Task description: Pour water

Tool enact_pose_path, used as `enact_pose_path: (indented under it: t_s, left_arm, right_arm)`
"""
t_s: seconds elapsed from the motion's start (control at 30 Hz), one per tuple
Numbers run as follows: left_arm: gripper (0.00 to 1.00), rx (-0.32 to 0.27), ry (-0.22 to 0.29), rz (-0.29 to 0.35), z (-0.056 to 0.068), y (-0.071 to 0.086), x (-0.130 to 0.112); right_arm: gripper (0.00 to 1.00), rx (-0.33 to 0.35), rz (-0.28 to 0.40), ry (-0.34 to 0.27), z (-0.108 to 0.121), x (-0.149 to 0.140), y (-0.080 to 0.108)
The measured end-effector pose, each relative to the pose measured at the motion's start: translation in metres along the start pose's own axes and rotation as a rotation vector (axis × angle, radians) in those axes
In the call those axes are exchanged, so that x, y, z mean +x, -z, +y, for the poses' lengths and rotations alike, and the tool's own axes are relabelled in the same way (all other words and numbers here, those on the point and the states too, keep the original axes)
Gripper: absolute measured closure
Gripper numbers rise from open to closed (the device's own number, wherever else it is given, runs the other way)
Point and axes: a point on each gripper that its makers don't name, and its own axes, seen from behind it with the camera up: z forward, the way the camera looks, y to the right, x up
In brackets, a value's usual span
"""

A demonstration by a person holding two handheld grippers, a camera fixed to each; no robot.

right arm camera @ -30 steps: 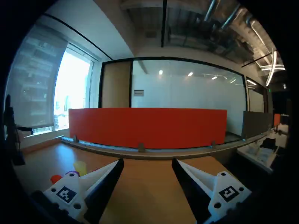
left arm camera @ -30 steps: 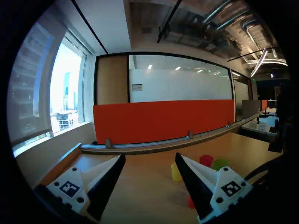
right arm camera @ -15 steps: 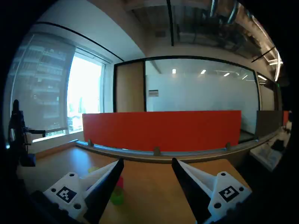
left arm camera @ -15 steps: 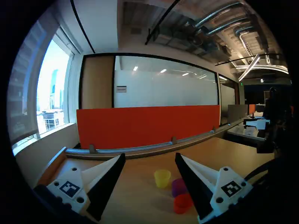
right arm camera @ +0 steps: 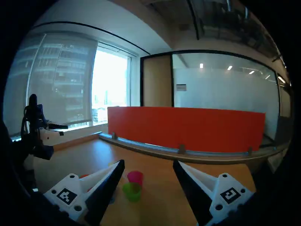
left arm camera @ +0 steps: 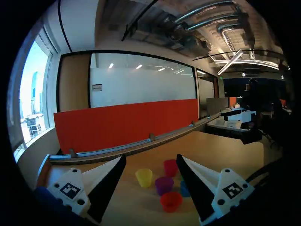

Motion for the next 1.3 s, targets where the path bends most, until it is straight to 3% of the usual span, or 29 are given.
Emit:
enact_pose_path:
  t_s: [0.2, 0.4, 1.07, 1.3]
  left_arm:
    - [0.01, -0.06, 0.033, 0.02, 0.009, -0.002, 0.006]
    - [0.01, -0.089, 0.045, 0.006, 0.01, -0.004, 0.005]
    - [0.01, -0.278, -0.054, -0.117, 0.049, -0.015, -0.032]
    - [0.01, -0.291, -0.058, -0.144, 0.048, -0.023, -0.043]
  right_arm:
    - [0.01, 0.056, 0.008, 0.0, -0.013, 0.007, -0.003]
    - [0.0, 0.1, -0.018, 0.021, -0.023, 0.004, -0.006]
    - [0.0, 0.174, -0.171, 0.099, -0.026, -0.034, -0.021]
    - [0.0, 0.191, -0.214, 0.134, -0.027, -0.048, -0.024]
